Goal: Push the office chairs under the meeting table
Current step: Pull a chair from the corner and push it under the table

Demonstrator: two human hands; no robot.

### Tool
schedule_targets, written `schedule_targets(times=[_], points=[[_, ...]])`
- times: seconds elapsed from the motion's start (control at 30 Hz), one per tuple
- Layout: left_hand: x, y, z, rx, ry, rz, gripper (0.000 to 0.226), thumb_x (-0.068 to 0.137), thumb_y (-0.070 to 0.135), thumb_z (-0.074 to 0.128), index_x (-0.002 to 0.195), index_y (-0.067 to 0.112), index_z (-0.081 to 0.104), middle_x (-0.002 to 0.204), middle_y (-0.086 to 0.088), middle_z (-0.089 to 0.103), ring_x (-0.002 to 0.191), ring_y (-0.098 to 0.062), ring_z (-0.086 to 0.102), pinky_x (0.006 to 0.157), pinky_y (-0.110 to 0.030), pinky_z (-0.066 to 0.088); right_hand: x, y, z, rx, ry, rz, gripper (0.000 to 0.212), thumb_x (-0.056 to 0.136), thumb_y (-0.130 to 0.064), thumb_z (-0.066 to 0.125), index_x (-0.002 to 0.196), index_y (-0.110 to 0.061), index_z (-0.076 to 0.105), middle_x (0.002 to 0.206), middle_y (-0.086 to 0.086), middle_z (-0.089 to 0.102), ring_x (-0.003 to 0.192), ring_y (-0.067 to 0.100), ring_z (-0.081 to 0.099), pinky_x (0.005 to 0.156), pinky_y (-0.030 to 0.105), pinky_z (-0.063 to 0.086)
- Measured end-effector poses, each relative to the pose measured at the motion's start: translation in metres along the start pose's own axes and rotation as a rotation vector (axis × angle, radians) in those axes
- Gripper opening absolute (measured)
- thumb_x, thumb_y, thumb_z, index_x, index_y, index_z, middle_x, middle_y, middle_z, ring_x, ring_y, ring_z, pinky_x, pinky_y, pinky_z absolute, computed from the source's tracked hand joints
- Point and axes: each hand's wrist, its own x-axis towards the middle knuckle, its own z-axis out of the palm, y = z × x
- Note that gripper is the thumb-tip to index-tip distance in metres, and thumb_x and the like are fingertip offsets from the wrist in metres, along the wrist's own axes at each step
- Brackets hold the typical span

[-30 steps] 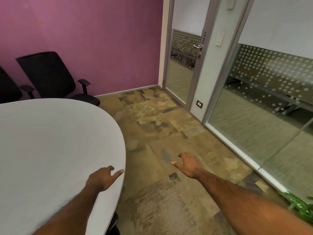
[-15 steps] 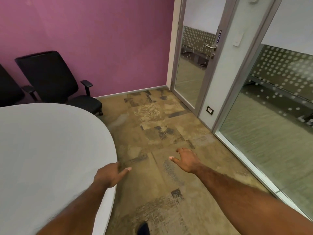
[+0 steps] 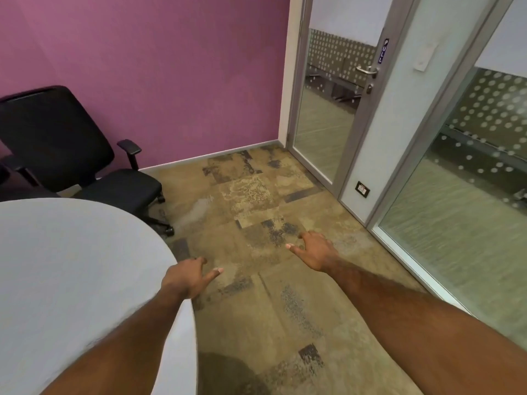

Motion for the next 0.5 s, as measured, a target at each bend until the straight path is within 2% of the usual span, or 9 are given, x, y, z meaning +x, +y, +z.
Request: schedule_targets(times=[0.17,0.3,0.5], points=[[0.062,-0.018,-0.019,-0.067,-0.034,-0.06,0.087,0.086,0.085,0.029,0.144,0.022,0.046,0.144,-0.003,0.055,0.125,-0.026,0.056,0.097,-0.041,0.048,0.067,-0.019,-0.012,0.008,0.01,-0.025,0.074,0.094,-0.07,0.041,0.14,-0.012,0.049,0.14,0.013,0.055,0.13,0.03,0.048,0.106,0.044,0.041],[0.113,-0.031,-0.03,-0.1,-0.006,-0.117,0.089,0.085,0.086,0.028,0.141,0.02,0.048,0.142,-0.006,0.057,0.123,-0.027,0.057,0.092,-0.04,0.047,0.132,-0.028,-0.016,0.007,-0.028,-0.06,0.075,0.093,-0.071,0.042,0.14,-0.013,0.049,0.14,0.012,0.055,0.131,0.03,0.048,0.107,0.044,0.041],[0.191,-0.047,-0.045,-0.167,-0.007,-0.192,0.087,0.085,0.084,0.033,0.144,0.021,0.046,0.145,-0.006,0.054,0.127,-0.027,0.055,0.098,-0.041,0.048,0.244,-0.04,-0.026,-0.015,-0.044,-0.145,0.072,0.094,-0.069,0.044,0.139,-0.013,0.051,0.141,0.01,0.056,0.131,0.028,0.049,0.105,0.042,0.041]])
